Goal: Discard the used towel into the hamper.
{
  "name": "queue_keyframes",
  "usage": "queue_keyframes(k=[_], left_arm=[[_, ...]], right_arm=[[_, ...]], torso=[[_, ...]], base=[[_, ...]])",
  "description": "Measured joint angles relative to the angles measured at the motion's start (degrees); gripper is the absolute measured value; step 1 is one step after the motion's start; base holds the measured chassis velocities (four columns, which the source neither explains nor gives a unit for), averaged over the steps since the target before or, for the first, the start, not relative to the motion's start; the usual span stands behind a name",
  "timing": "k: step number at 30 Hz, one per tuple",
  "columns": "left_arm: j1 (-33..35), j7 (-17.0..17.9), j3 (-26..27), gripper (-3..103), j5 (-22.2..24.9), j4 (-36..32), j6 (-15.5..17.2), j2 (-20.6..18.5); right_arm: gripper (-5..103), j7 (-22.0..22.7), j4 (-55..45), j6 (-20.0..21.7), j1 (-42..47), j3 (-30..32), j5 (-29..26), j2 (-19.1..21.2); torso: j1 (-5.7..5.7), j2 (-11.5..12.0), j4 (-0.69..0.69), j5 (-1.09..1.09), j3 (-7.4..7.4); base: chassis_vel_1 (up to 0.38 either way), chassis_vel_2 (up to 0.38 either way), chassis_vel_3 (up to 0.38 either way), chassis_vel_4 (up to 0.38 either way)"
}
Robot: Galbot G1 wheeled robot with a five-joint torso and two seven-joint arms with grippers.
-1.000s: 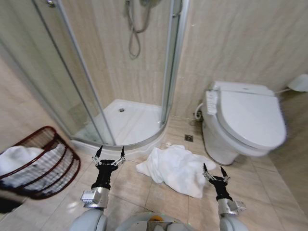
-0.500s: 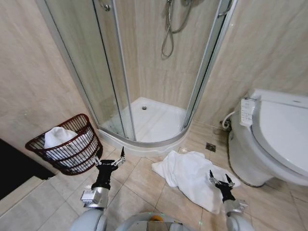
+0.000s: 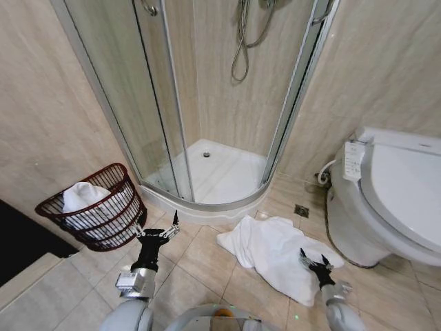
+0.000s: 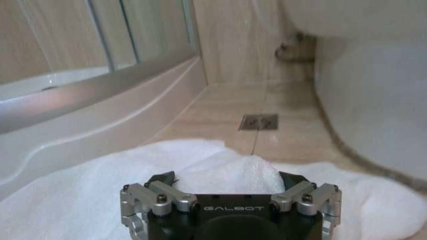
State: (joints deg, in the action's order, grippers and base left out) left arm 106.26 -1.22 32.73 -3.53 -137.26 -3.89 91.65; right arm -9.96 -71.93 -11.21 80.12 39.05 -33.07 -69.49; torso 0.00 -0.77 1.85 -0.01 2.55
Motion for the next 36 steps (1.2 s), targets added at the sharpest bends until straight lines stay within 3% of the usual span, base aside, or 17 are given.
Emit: queue_keyframes(k=[9, 17, 23, 25, 27, 30, 32, 36], left_arm=[[0.0, 0.0, 0.0, 100, 0.0, 0.0, 0.0, 0.0], [0.0, 0.0, 0.0, 100, 0.0, 0.0, 0.0, 0.0], [0.0, 0.0, 0.0, 100, 0.0, 0.0, 0.0, 0.0], [0.0, 0.0, 0.0, 100, 0.0, 0.0, 0.0, 0.0], [0.0, 0.0, 0.0, 100, 0.0, 0.0, 0.0, 0.0], [0.0, 0.0, 0.0, 100, 0.0, 0.0, 0.0, 0.0], [0.0, 0.0, 0.0, 100, 0.0, 0.0, 0.0, 0.0], [0.0, 0.0, 0.0, 100, 0.0, 0.0, 0.0, 0.0]], right_arm=[[100, -0.7, 1.6, 4.4, -3.4, -2.2, 3.6, -2.4], [101, -1.2, 1.8, 5.9, -5.0, -3.4, 11.4, -4.8], [83, -3.0, 3.4, 4.8, -4.6, -3.7, 13.2, -5.2], [71, -3.6, 3.6, 4.1, -4.4, -3.6, 13.4, -5.2], [71, -3.7, 3.6, 3.9, -4.3, -3.5, 13.4, -5.3], [49, -4.0, 3.5, 3.3, -4.0, -3.2, 13.8, -5.3], [49, -4.0, 3.5, 3.1, -4.0, -3.2, 13.8, -5.3], [34, -4.3, 3.1, 2.6, -3.3, -2.8, 13.5, -5.1]], torso=[[0.00, 0.0, 0.00, 0.00, 0.01], [0.00, 0.0, 0.00, -0.01, 0.01], [0.00, 0.0, 0.00, 0.00, 0.01], [0.00, 0.0, 0.00, 0.00, 0.01], [0.00, 0.0, 0.00, 0.00, 0.01], [0.00, 0.0, 0.00, 0.01, 0.02], [0.00, 0.0, 0.00, 0.01, 0.02], [0.00, 0.0, 0.00, 0.02, 0.02]], base=[[0.000, 0.000, 0.000, 0.000], [0.000, 0.000, 0.000, 0.000], [0.000, 0.000, 0.000, 0.000], [0.000, 0.000, 0.000, 0.000], [0.000, 0.000, 0.000, 0.000], [0.000, 0.000, 0.000, 0.000], [0.000, 0.000, 0.000, 0.000], [0.000, 0.000, 0.000, 0.000]])
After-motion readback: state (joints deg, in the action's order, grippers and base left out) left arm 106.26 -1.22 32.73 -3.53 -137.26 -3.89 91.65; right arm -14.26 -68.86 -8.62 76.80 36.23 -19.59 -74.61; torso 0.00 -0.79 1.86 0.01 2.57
